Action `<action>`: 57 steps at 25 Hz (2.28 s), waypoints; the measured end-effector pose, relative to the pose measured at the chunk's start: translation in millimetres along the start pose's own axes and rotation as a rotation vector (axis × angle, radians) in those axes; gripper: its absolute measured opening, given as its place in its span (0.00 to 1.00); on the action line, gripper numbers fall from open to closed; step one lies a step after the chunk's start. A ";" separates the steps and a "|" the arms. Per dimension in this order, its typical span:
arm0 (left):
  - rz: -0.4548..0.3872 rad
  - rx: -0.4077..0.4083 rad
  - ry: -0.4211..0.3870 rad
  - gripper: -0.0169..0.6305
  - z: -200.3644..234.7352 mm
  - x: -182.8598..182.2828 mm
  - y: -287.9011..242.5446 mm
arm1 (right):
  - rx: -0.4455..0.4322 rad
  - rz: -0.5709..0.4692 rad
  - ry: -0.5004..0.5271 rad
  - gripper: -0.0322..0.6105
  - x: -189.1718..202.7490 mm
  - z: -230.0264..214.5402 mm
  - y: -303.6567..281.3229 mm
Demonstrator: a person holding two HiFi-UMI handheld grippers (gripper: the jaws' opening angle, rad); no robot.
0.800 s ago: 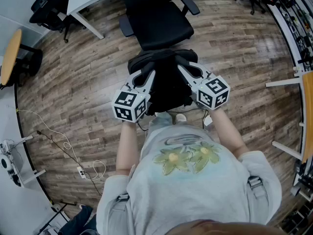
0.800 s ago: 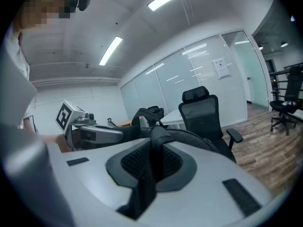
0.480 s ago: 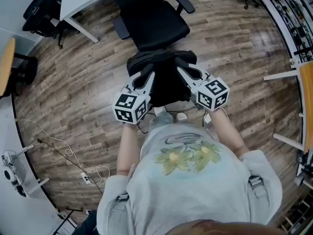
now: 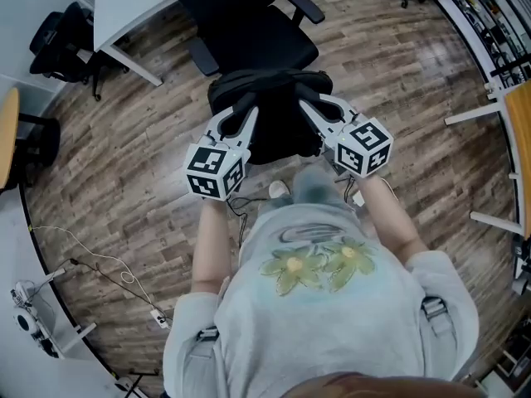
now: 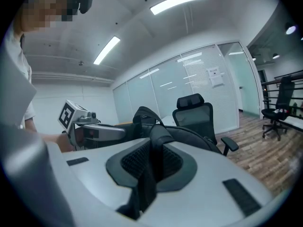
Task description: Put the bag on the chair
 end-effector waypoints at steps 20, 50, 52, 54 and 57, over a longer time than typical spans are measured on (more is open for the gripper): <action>0.080 0.034 0.045 0.11 63.3 13.1 -63.6 | 0.006 0.069 -0.022 0.12 -7.6 -45.4 -54.7; -0.015 0.005 0.014 0.12 199.2 -79.5 -231.3 | 0.009 -0.053 -0.026 0.12 -145.6 -159.1 -159.7; -0.020 0.019 0.023 0.12 207.7 -80.9 -238.2 | 0.026 -0.052 -0.032 0.13 -148.8 -161.7 -166.8; -0.030 0.032 0.048 0.12 216.6 -82.2 -244.7 | 0.042 -0.054 -0.024 0.13 -151.9 -162.3 -174.0; -0.040 0.054 0.077 0.12 231.9 -82.4 -255.2 | 0.062 -0.060 -0.025 0.13 -156.0 -162.5 -186.1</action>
Point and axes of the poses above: the fingertips, and each gripper's own axes: y backward along the fingers, z to its left, x out of its underside, the point moved 3 cm from there along y, backward along the fingers, and after that the axes turned 14 degrees about -y, right-handed, at the moved point
